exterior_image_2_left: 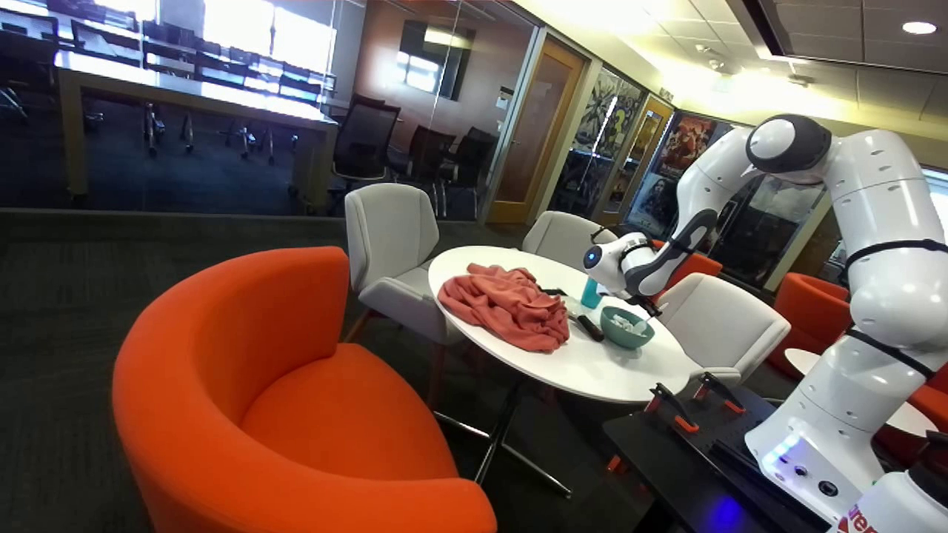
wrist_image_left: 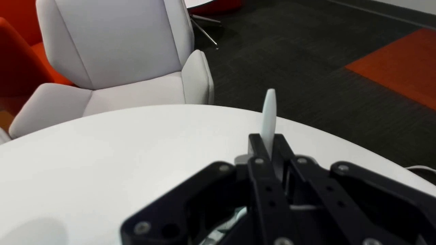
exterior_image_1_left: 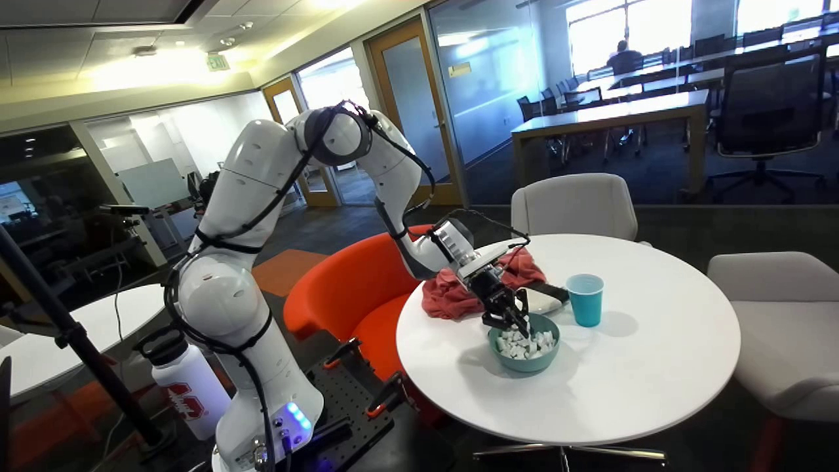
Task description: Use the spoon to stir the contents of the bowl
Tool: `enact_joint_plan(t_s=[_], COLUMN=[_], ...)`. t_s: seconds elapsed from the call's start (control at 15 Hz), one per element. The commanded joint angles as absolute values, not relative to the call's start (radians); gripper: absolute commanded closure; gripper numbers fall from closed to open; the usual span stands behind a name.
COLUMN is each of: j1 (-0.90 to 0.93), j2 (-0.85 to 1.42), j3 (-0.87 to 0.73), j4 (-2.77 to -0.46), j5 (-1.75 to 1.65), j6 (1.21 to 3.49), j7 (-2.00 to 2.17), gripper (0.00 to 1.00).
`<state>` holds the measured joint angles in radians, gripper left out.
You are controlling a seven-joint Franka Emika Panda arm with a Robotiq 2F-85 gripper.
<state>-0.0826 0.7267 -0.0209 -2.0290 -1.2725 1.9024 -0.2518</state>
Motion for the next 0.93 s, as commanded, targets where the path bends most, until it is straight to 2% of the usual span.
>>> enact_joint_plan(t_s=[0.0, 0.87], j1=[-0.062, -0.040], j2=[0.734, 0.838], j3=[-0.029, -0.030], j4=[-2.008, -1.836], j5=[-1.288, -1.277], j6=[1.863, 1.754], j7=[-0.171, -0.153], gripper=[0.97, 0.97])
